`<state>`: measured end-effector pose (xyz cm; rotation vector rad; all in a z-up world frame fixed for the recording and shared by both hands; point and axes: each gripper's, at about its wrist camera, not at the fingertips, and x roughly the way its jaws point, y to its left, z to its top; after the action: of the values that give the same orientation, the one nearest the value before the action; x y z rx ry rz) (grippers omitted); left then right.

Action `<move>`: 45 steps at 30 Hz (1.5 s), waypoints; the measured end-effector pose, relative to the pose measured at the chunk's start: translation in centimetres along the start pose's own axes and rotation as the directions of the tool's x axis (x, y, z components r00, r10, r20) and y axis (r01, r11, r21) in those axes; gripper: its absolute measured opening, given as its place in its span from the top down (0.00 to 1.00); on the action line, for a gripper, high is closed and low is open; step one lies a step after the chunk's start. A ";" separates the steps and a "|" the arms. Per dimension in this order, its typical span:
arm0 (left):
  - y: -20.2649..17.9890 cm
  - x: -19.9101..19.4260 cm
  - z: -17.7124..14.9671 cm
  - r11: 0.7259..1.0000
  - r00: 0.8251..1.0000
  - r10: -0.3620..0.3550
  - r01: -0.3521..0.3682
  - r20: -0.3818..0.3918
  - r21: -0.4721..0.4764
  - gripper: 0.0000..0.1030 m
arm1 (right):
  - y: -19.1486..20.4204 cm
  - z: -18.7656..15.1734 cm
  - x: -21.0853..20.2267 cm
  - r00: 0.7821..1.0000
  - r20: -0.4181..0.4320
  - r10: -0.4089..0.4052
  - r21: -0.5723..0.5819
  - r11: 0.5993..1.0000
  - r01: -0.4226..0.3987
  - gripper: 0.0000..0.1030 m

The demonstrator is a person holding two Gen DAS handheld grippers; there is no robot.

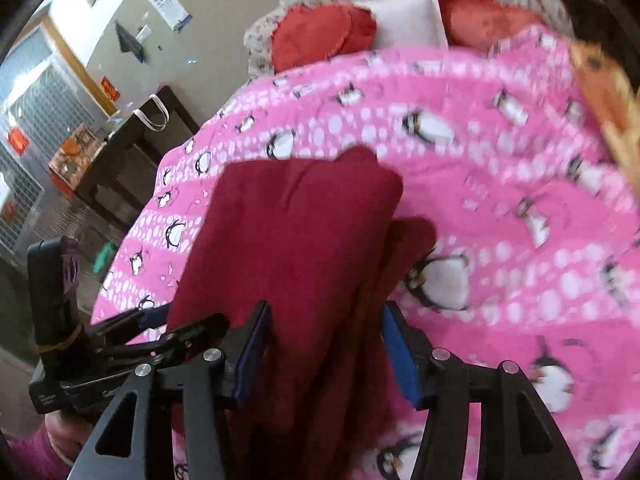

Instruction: Fold small clothes

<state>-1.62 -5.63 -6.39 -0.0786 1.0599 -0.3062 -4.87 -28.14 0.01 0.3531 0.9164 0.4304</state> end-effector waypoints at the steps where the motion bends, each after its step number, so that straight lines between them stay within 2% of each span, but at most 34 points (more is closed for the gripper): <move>1: 0.1 -0.4 0.0 1.000 1.000 0.012 -0.012 0.012 0.002 0.36 | 1.0 0.1 -1.2 1.000 0.022 -0.013 -0.034 0.999 0.014 0.47; 6: 0.8 -2.4 -0.1 0.996 0.994 0.086 -0.087 0.072 0.011 0.36 | 4.5 1.0 -4.1 0.994 0.111 0.015 -0.125 0.992 -0.001 0.47; 8: 1.0 -2.8 0.2 0.993 0.990 0.113 -0.114 0.081 0.011 0.36 | 5.6 1.2 -3.9 0.993 0.115 0.033 -0.155 0.988 -0.015 0.47; 13: 2.0 -3.3 -0.2 0.988 0.984 0.152 -0.152 0.089 -0.008 0.36 | 7.3 0.2 -1.7 0.997 0.075 -0.006 -0.221 0.975 0.022 0.47; 27: 2.2 -4.2 -0.4 0.981 0.974 0.193 -0.195 0.116 -0.002 0.36 | 3.9 -2.7 2.4 0.987 -0.018 -0.160 -0.210 0.966 0.153 0.48; 30: 2.1 -4.3 -0.4 0.979 0.972 0.202 -0.204 0.118 0.005 0.36 | 4.1 -3.0 2.2 0.987 -0.003 -0.163 -0.216 0.964 0.158 0.48; 38: 1.8 -4.5 -0.6 0.978 0.970 0.207 -0.210 0.126 0.006 0.36 | 5.4 -3.0 -0.8 0.995 0.028 -0.098 -0.199 0.975 0.102 0.48; 42: 1.2 -5.0 -0.9 0.975 0.966 0.218 -0.222 0.139 0.013 0.36 | 4.9 -3.7 0.4 0.991 -0.007 -0.132 -0.187 0.974 0.128 0.48; 45: 0.9 -5.4 -1.2 0.974 0.963 0.222 -0.227 0.152 0.019 0.36 | 4.2 -4.0 0.6 0.994 -0.009 -0.113 -0.142 0.984 0.111 0.48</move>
<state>-4.89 -3.16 -2.58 0.0507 0.9043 -0.1118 -8.66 -23.78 -0.68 0.1675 0.9125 0.3927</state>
